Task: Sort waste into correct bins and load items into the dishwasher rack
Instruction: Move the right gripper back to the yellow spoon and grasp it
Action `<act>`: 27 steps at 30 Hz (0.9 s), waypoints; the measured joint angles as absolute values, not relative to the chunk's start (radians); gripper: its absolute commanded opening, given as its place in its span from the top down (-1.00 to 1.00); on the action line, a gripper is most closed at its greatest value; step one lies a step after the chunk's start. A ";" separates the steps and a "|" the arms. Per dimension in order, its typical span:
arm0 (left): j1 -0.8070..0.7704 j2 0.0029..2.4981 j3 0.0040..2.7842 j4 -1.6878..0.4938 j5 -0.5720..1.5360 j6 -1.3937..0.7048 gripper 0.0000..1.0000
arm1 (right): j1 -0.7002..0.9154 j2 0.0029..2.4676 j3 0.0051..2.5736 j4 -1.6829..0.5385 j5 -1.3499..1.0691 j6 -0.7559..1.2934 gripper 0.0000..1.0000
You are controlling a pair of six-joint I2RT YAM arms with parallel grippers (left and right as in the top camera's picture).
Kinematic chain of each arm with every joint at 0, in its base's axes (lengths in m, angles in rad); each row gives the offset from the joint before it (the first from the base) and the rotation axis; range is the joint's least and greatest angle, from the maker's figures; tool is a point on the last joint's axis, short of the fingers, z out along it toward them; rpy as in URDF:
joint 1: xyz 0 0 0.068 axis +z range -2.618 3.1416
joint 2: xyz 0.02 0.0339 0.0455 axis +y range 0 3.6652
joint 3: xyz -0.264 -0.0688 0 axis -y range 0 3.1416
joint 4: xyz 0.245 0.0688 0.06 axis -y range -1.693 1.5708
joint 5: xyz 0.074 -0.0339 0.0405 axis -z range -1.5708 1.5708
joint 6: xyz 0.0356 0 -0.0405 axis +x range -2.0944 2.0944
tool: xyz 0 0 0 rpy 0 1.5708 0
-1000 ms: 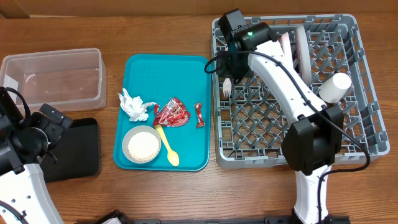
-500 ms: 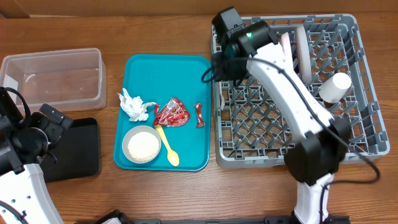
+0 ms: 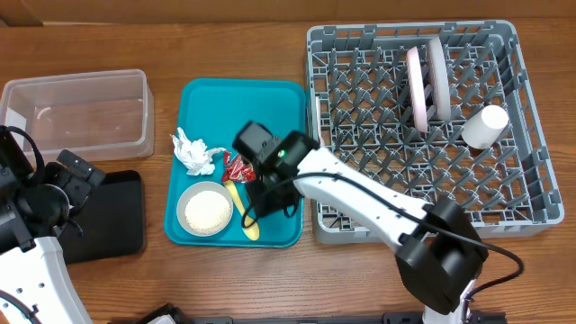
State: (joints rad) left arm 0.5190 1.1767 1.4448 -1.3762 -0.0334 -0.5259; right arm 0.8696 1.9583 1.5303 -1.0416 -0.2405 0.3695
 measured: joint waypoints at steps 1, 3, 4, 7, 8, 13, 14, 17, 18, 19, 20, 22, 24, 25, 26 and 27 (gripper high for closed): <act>0.519 1.177 1.445 -1.376 -0.033 -0.526 -1.00 | 0.876 1.958 1.505 -1.011 -0.263 0.369 -0.02; 0.519 1.177 1.445 -1.376 -0.033 -0.526 -1.00 | 0.904 1.958 1.447 -0.925 -0.310 0.370 -0.08; 0.519 1.177 1.445 -1.376 -0.033 -0.526 -1.00 | 0.916 1.958 1.423 -0.891 -0.323 0.369 -0.09; 0.519 1.177 1.445 -1.376 -0.033 -0.526 -1.00 | 0.932 1.958 1.367 -0.813 -0.344 0.382 -0.12; 0.519 1.177 1.445 -1.376 -0.033 -0.526 -1.00 | 0.931 1.958 1.354 -0.797 -0.344 0.386 -0.13; 0.519 1.177 1.445 -1.376 -0.033 -0.526 -1.00 | 0.930 1.970 1.340 -0.739 -0.329 0.405 -0.15; 0.519 1.177 1.445 -1.376 -0.033 -0.526 -1.00 | 0.930 1.988 1.340 -0.734 -0.326 0.411 -0.15; 0.519 1.177 1.445 -1.376 -0.033 -0.526 -1.00 | 0.929 2.021 1.341 -0.731 -0.330 0.418 -0.19; 0.519 1.177 1.445 -1.376 -0.033 -0.526 -1.00 | 0.929 2.020 1.341 -0.727 -0.329 0.419 -0.20; 0.519 1.177 1.445 -1.376 -0.033 -0.526 -0.99 | 0.929 2.020 1.341 -0.725 -0.331 0.419 -0.20; 0.519 1.177 1.445 -1.376 -0.033 -0.526 -1.00 | 0.926 2.021 1.341 -0.714 -0.333 0.423 -0.19; 0.519 1.177 1.445 -1.376 -0.033 -0.526 -1.00 | 0.923 2.023 1.341 -0.683 -0.332 0.423 -0.15; 0.519 1.177 1.445 -1.376 -0.033 -0.526 -1.00 | 0.919 2.027 1.341 -0.670 -0.331 0.427 -0.09; 0.519 1.177 1.445 -1.376 -0.033 -0.526 -1.00 | 0.918 2.028 1.341 -0.670 -0.329 0.428 -0.07; 0.519 1.177 1.445 -1.376 -0.033 -0.526 -1.00 | 0.917 2.029 1.341 -0.672 -0.329 0.430 -0.06; 0.519 1.177 1.445 -1.376 -0.033 -0.526 -1.00 | 0.916 2.030 1.341 -0.674 -0.326 0.434 -0.01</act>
